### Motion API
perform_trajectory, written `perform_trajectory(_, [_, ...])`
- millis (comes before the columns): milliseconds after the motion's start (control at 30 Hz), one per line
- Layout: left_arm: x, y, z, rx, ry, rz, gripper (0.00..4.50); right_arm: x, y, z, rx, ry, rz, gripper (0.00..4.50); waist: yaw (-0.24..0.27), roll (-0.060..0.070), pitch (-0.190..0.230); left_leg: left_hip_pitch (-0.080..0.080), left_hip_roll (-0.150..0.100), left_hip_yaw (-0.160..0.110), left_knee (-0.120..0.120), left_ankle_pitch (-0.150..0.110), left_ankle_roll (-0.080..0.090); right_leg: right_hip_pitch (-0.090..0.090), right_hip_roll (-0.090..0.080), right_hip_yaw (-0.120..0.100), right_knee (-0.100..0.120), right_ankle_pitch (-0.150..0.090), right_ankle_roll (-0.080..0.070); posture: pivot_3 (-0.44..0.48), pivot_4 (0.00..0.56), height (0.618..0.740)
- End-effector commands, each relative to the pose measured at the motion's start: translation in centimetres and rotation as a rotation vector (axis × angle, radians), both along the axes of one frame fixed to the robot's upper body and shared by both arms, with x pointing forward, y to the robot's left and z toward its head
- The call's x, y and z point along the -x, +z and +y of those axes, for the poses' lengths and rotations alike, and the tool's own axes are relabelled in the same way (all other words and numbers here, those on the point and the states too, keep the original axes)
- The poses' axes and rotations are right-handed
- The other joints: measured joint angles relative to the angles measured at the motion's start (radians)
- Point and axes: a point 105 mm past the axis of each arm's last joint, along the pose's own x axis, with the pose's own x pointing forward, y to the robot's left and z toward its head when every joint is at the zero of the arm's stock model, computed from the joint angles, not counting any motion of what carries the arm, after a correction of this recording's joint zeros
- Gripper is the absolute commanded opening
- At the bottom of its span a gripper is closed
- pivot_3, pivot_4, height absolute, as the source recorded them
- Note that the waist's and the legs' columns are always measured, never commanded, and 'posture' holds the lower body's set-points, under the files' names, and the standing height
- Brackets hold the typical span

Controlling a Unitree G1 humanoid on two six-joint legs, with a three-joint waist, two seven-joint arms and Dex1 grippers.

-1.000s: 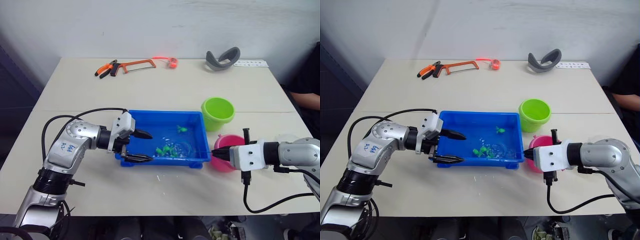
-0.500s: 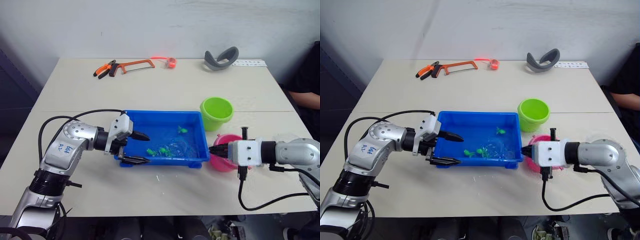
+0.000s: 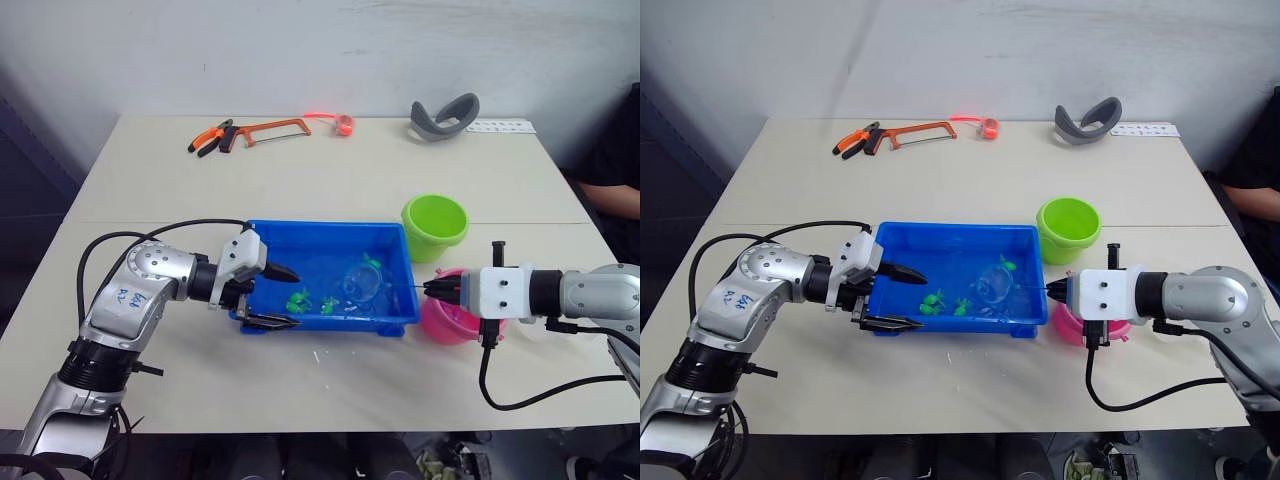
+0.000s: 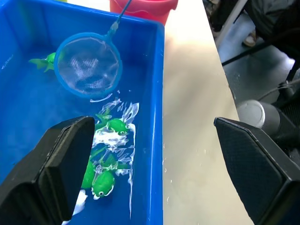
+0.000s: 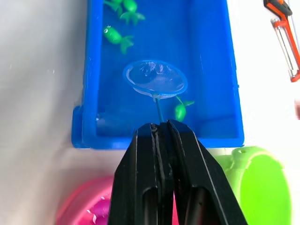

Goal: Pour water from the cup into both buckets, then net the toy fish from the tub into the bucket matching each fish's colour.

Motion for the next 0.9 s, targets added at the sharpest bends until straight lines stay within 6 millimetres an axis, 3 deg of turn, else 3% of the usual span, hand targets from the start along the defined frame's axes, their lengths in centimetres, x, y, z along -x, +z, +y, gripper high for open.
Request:
perform_trajectory(33, [-0.1,0.7,-0.1,-0.006,-0.019,-0.037,4.44,0.2,1.4,0.2,-0.128,-0.076,0.041,0.00,0.000,0.000,0.000,0.000,0.000,0.000,0.000,0.000,0.000,0.000,0.000,0.000,0.000,0.000,0.000,0.000,0.150,0.740])
perform_trajectory(467, [-0.7,0.9,-0.6,0.008,-0.028,-0.056,4.44,2.2,-0.3,0.2,-0.501,-0.454,0.538,0.00,0.001,0.000,0.000,-0.001,0.000,-0.002,-0.001,-0.001,0.002,0.000,-0.002,0.000,0.000,0.000,0.000,0.000,0.150,0.740])
perform_trajectory(767, [-0.8,1.0,-0.8,0.014,-0.032,-0.069,4.44,0.7,-1.4,-0.7,-0.617,-0.693,0.587,0.00,0.000,0.000,0.000,-0.002,-0.001,-0.002,-0.005,-0.001,0.002,-0.002,-0.003,0.000,-0.001,0.000,-0.001,0.000,0.150,0.740])
perform_trajectory(900, [-0.9,1.0,-0.9,0.019,-0.031,-0.074,4.44,-0.2,-1.6,-1.0,-0.635,-0.757,0.549,0.00,0.000,0.000,0.000,-0.012,-0.001,-0.002,-0.004,0.001,0.001,-0.013,-0.003,0.000,0.001,0.000,0.000,0.000,0.150,0.740])
